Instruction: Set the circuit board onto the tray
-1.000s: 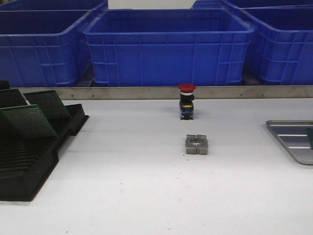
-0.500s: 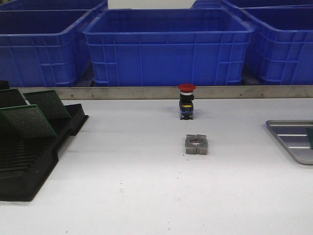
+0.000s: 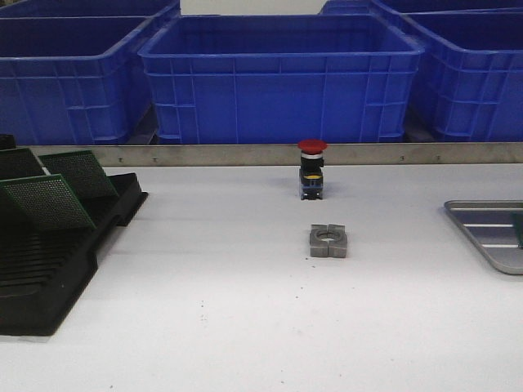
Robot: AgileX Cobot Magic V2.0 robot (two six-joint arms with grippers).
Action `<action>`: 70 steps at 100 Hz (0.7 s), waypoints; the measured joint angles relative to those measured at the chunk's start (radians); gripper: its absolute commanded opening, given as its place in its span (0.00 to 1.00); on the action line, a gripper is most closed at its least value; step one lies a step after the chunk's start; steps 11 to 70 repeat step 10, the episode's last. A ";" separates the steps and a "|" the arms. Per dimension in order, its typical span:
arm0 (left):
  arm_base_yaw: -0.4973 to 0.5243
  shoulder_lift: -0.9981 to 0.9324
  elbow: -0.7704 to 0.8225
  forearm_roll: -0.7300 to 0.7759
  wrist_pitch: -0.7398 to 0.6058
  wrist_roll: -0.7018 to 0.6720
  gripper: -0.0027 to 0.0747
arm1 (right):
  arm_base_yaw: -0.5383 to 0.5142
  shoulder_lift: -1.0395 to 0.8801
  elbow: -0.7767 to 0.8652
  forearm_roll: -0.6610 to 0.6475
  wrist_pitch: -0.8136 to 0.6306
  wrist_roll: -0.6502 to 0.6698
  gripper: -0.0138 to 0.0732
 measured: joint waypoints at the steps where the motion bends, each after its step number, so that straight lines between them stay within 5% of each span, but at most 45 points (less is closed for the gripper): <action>1: 0.000 0.000 0.000 0.000 0.000 0.000 0.01 | 0.000 0.000 0.000 0.000 0.000 0.000 0.09; 70: 0.000 0.000 0.000 0.000 0.000 0.000 0.01 | 0.000 0.000 0.000 0.000 0.000 0.000 0.09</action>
